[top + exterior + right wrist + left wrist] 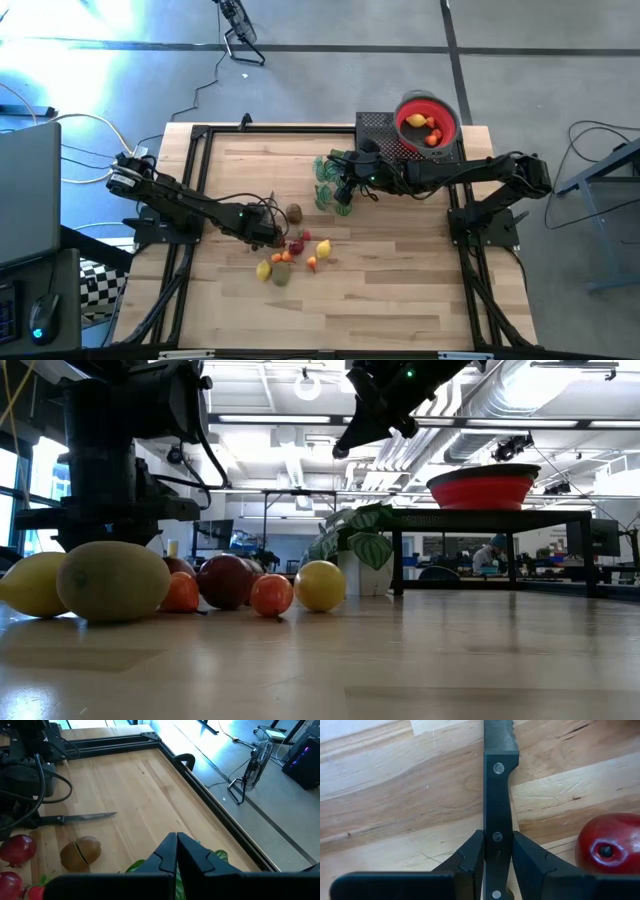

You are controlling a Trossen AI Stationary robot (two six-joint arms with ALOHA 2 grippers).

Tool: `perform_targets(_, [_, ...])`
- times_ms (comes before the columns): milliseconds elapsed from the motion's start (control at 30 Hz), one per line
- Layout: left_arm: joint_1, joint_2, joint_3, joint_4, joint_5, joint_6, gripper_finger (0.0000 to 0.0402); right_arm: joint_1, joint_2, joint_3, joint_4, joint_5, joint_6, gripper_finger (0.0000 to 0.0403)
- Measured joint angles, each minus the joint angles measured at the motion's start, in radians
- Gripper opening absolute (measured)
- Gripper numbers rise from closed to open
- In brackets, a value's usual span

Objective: Pick & Place Fruit
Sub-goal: Put the black knife on the shelf

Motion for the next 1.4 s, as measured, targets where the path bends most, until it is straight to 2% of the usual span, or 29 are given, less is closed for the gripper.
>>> perform_targets(1233, [0.000, 0.000, -0.001, -0.003, 0.001, 0.016, 0.0077, 0.001, 0.000, 0.000, -0.031, 0.000, 0.000, 0.0005])
perform_targets(1400, [0.000, 0.006, 0.035, -0.065, 0.001, 0.033, 0.0077, 0.001, 0.000, 0.000, -0.063, 0.000, 0.000, 0.0005])
